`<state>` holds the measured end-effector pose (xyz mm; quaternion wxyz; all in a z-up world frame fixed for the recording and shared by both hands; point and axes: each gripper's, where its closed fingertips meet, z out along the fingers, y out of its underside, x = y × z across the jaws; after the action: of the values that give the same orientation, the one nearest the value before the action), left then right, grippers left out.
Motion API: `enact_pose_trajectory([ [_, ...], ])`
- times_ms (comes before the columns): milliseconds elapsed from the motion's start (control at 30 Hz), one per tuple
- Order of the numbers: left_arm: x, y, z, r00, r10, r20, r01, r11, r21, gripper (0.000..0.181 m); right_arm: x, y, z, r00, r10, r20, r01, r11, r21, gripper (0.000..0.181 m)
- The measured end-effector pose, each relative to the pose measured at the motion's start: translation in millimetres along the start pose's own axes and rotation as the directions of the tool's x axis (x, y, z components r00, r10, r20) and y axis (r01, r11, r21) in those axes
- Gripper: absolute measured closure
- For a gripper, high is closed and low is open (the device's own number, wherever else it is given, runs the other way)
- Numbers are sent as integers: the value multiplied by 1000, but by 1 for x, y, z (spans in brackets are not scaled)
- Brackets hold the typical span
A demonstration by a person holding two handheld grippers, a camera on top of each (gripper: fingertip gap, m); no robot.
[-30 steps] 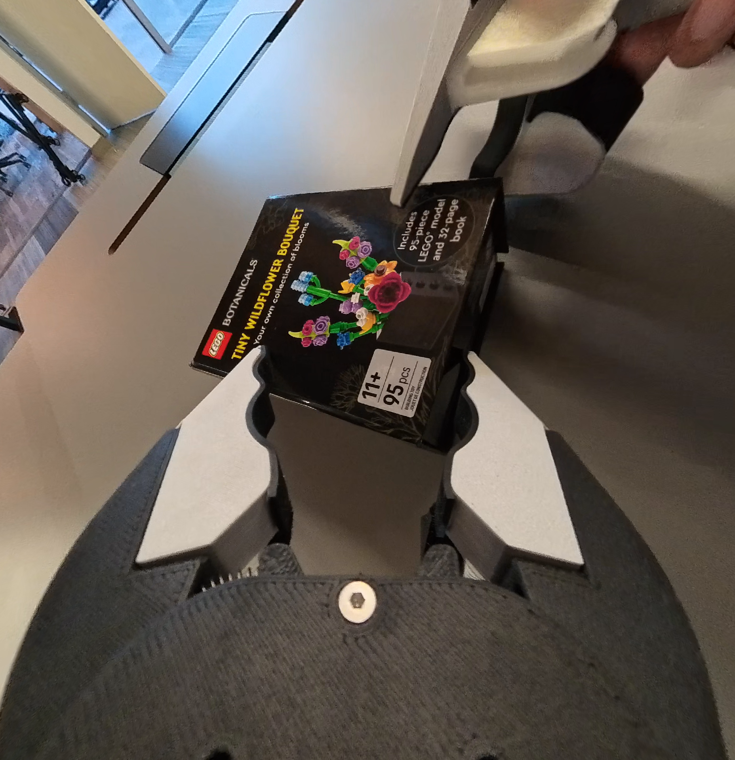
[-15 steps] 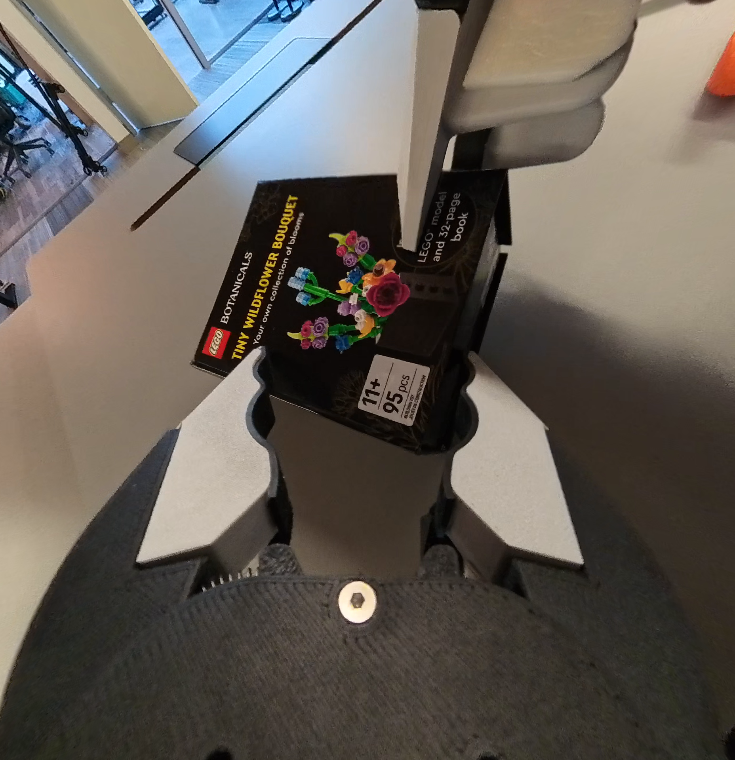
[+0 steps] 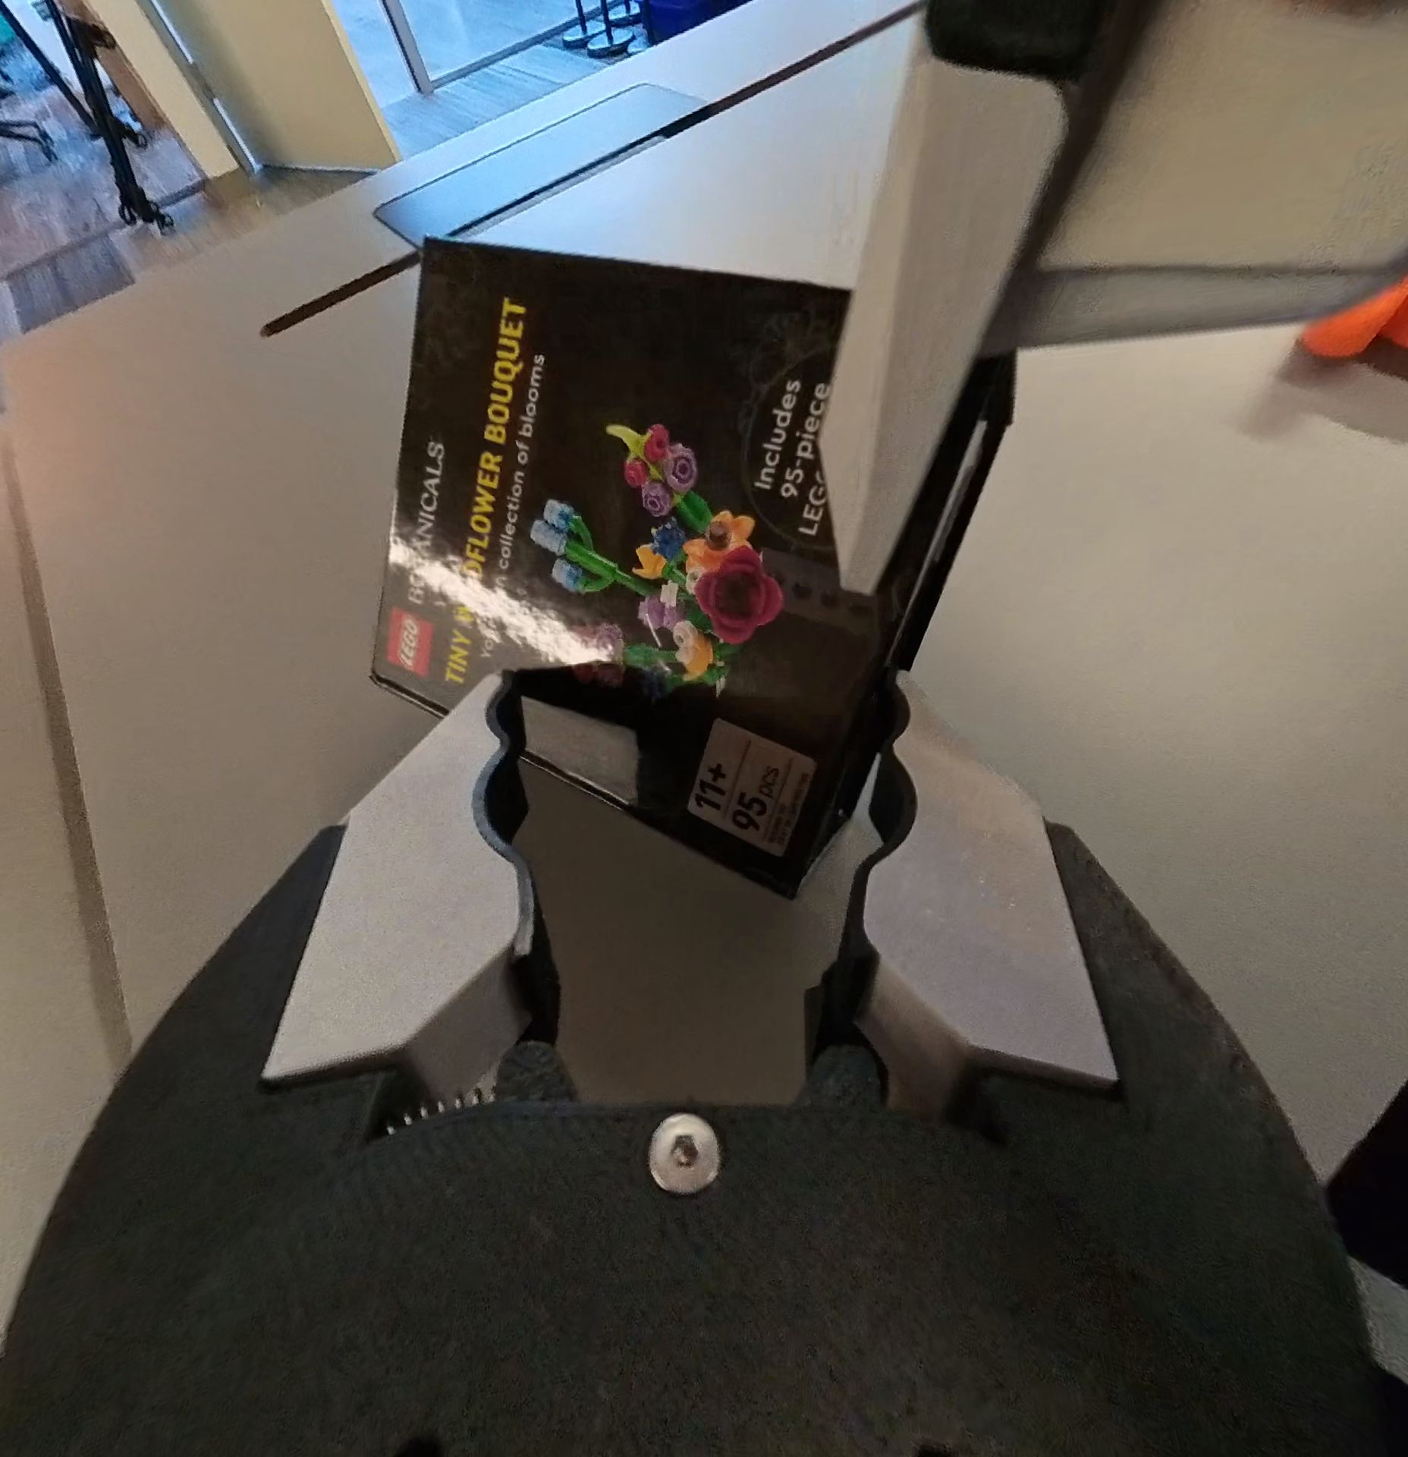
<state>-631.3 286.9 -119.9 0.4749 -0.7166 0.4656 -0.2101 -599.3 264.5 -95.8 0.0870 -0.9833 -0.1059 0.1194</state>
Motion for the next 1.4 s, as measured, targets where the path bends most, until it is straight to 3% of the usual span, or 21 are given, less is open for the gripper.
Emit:
enact_pose_trajectory([
  [133,-5,6,-8,996,-93,-18,93,996,-16,93,-18,-3,-6,988,-124,-95,124,992,-5,105],
  [233,-9,16,-14,987,-155,-38,153,987,-41,93,-37,-11,-14,992,-117,-56,119,992,31,107],
  [333,-10,28,-18,979,-193,-58,189,980,-68,96,-56,-19,-21,994,-100,41,97,992,77,120],
  [400,-8,38,-20,973,-218,-81,209,972,-104,109,-73,-21,-27,979,-55,195,39,996,84,129],
  [500,-12,44,-22,974,-213,-73,204,972,-121,111,-86,-34,-48,895,18,445,-93,985,147,134],
  [567,-13,46,-24,972,-220,-82,207,969,-135,111,-71,-49,-64,854,16,520,-175,950,258,148],
  [633,-17,48,-27,974,-212,-81,197,968,-157,109,-38,-63,-68,878,-21,478,-201,890,408,158],
  [733,-24,48,-29,986,-147,-80,131,975,-181,108,10,-62,-37,928,1,373,-178,881,438,173],
  [833,-27,45,-29,993,-74,-89,55,979,-194,107,4,-47,12,910,9,415,-147,942,303,181],
  [900,-27,39,-31,994,-55,-94,36,981,-193,107,0,-47,27,922,4,386,-129,946,297,181],
  [1100,-24,10,-35,993,-52,-108,36,988,-148,109,-19,-50,33,903,-22,429,-119,947,299,181],
  [1267,-24,6,-28,992,-80,-101,57,975,-215,100,-21,-48,36,886,16,463,-172,939,298,181],
  [1400,-21,2,-25,994,-11,-107,-16,967,-254,99,-16,-44,38,858,66,509,-247,922,298,181],
])
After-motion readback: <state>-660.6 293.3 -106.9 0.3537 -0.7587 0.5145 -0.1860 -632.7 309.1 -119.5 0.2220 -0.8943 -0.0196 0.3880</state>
